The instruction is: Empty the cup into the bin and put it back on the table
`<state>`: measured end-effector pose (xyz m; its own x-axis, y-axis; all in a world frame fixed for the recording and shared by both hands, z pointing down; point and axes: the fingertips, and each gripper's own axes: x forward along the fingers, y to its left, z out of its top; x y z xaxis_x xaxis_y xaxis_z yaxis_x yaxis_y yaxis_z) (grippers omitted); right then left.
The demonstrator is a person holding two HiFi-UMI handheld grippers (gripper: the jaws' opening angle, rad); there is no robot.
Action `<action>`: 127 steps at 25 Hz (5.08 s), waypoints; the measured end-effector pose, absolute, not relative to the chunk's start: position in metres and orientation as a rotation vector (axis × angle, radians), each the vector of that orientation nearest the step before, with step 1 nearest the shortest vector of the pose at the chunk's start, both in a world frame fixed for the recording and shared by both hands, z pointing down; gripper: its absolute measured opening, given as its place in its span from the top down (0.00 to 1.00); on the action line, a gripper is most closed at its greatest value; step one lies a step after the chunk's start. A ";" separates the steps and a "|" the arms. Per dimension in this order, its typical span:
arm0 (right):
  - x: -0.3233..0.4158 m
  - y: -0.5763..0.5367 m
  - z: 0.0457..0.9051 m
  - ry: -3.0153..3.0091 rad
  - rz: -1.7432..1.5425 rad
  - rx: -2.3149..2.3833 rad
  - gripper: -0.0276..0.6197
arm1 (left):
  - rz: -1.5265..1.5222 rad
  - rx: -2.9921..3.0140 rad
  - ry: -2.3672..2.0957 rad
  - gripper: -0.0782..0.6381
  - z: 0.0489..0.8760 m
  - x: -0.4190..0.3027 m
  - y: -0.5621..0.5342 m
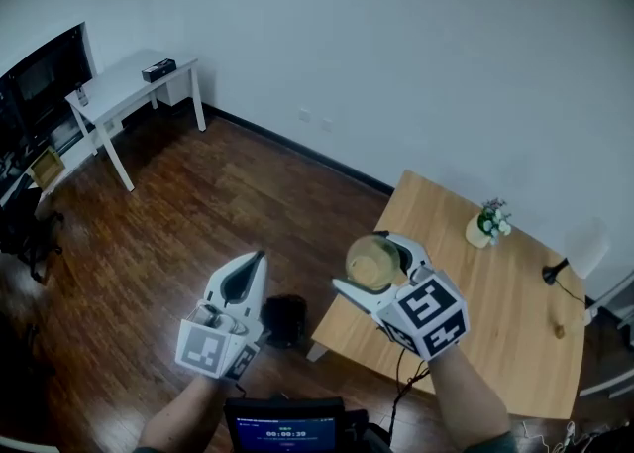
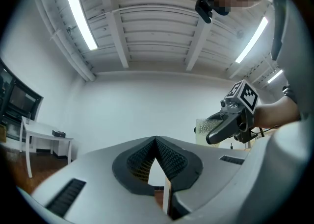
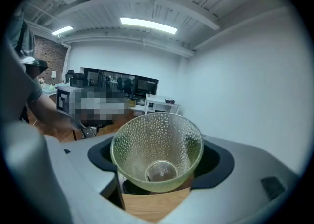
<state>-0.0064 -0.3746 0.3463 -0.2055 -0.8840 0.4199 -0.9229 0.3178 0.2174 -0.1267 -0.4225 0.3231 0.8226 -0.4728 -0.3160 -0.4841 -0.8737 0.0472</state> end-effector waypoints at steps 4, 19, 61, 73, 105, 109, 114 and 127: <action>0.008 -0.333 0.349 -2.117 0.139 1.640 0.32 | 0.497 -2.985 0.706 0.90 0.315 -0.104 -0.386; 0.087 -0.169 0.346 -2.070 0.200 1.854 0.32 | 0.489 -3.034 0.470 0.90 0.286 -0.010 -0.244; 0.220 0.151 0.364 -1.506 0.370 2.509 0.32 | 0.383 -3.116 -0.569 0.90 0.305 0.200 0.036; 0.287 0.165 0.376 -1.360 0.437 2.610 0.32 | 0.381 -3.103 -0.770 0.90 0.315 0.283 0.047; 0.448 0.137 0.422 -1.524 0.535 2.494 0.32 | 0.141 -3.217 -0.442 0.90 0.359 0.414 0.011; 0.466 0.134 0.437 -1.586 0.560 2.419 0.32 | 0.120 -3.236 -0.350 0.90 0.367 0.429 0.012; 0.486 0.134 0.458 -1.641 0.594 2.368 0.32 | 0.096 -3.273 -0.240 0.90 0.384 0.449 0.009; 0.525 0.125 0.528 -1.645 0.730 2.301 0.32 | -0.079 -3.264 -0.135 0.90 0.444 0.476 0.000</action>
<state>0.5251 0.1247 0.5285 0.2502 -0.8217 0.5121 -0.9310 -0.3494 -0.1057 0.4756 0.0004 0.4435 0.9954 0.0853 0.0428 0.0792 -0.9887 0.1276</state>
